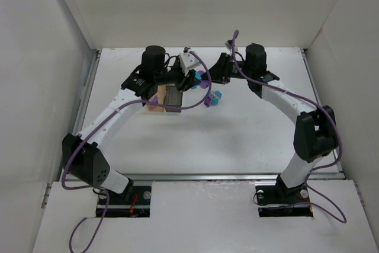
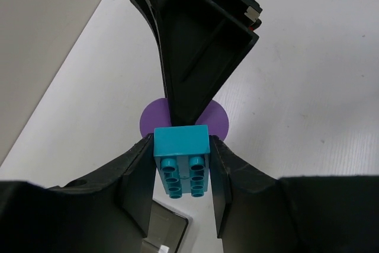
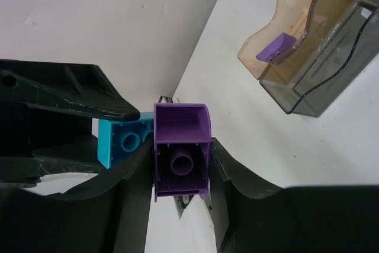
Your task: Sort the legos into containers by color
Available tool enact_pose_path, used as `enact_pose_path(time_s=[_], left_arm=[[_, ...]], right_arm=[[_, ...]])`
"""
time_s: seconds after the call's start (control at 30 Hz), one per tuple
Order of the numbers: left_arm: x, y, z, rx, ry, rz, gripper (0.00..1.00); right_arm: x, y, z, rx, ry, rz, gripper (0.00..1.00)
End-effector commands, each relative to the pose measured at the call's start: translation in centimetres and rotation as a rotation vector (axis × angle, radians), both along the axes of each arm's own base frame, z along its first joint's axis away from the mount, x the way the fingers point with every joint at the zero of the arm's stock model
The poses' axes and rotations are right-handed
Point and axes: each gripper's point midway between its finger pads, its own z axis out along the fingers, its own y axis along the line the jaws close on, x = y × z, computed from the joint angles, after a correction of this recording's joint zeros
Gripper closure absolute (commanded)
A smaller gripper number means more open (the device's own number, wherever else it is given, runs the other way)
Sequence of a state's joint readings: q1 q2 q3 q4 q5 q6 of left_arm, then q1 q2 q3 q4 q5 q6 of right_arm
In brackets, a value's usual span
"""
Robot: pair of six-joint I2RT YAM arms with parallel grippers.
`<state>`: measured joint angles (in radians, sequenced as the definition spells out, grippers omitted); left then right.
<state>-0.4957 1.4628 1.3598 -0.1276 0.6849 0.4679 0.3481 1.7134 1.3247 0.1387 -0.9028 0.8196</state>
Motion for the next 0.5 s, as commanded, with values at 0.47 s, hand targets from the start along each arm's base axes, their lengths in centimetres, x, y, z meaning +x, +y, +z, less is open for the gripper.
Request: enact_pose_path(time_s=[0.47], left_arm=[[6.3,6.9,-5.4,-0.015,0.104,0.412,1.00]], right_arm=[[2.4,-5.4,-2.0,-0.157,-0.057,-0.382,1.00]])
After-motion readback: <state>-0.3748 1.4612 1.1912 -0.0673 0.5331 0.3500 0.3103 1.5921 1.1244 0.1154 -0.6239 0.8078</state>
